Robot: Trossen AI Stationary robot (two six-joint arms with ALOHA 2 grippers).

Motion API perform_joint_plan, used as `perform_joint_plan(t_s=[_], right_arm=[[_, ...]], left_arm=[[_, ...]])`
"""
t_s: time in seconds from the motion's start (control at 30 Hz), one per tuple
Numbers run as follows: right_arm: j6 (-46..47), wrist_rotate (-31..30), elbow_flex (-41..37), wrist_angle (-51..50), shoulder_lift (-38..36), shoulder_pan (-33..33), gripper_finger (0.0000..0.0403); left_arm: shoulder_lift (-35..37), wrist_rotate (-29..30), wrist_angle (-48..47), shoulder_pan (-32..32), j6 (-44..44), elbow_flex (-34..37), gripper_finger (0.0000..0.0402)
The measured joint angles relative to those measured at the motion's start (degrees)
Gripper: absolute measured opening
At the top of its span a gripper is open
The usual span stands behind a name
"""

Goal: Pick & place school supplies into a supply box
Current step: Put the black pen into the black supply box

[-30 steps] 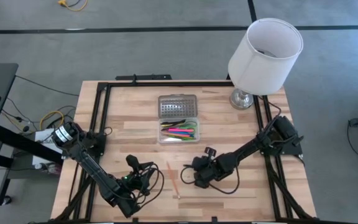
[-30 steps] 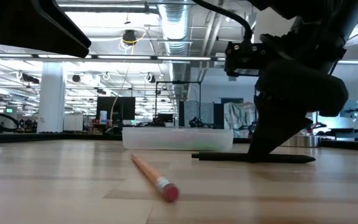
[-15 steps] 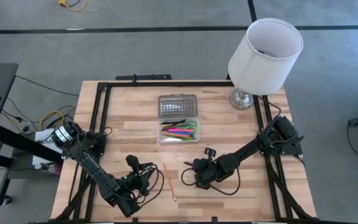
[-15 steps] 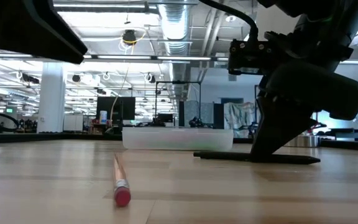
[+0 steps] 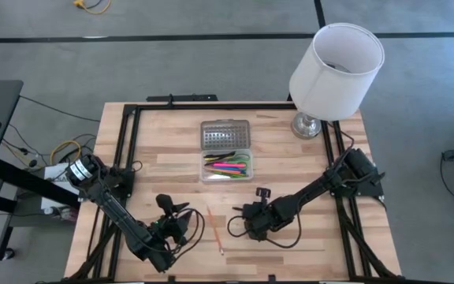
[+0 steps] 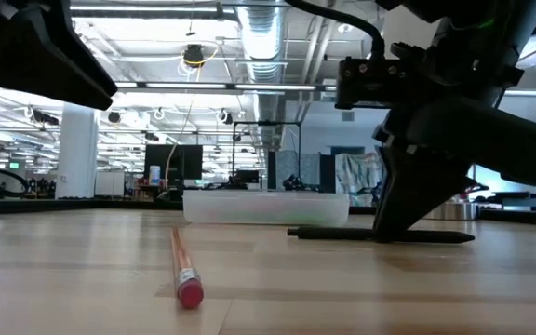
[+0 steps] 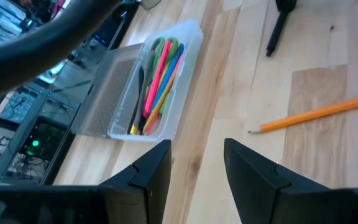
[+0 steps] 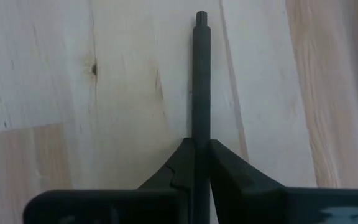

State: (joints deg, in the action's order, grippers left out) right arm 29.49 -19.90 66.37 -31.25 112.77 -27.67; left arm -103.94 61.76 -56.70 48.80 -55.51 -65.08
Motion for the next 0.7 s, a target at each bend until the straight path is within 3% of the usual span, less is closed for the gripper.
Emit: perform_joint_plan(t_s=[0.47,0.7], right_arm=[[0.32,9.90,1.67,-1.47,-0.11,3.40,0.0049],[0.14,11.04,1.73,-1.74,-0.11,3.83,0.0026]], left_arm=[[0.00,-0.92,-1.46,0.09,-2.00,0.00,0.0144],[0.00,-1.29,-3.09,0.49,-4.03,0.00,0.0144]])
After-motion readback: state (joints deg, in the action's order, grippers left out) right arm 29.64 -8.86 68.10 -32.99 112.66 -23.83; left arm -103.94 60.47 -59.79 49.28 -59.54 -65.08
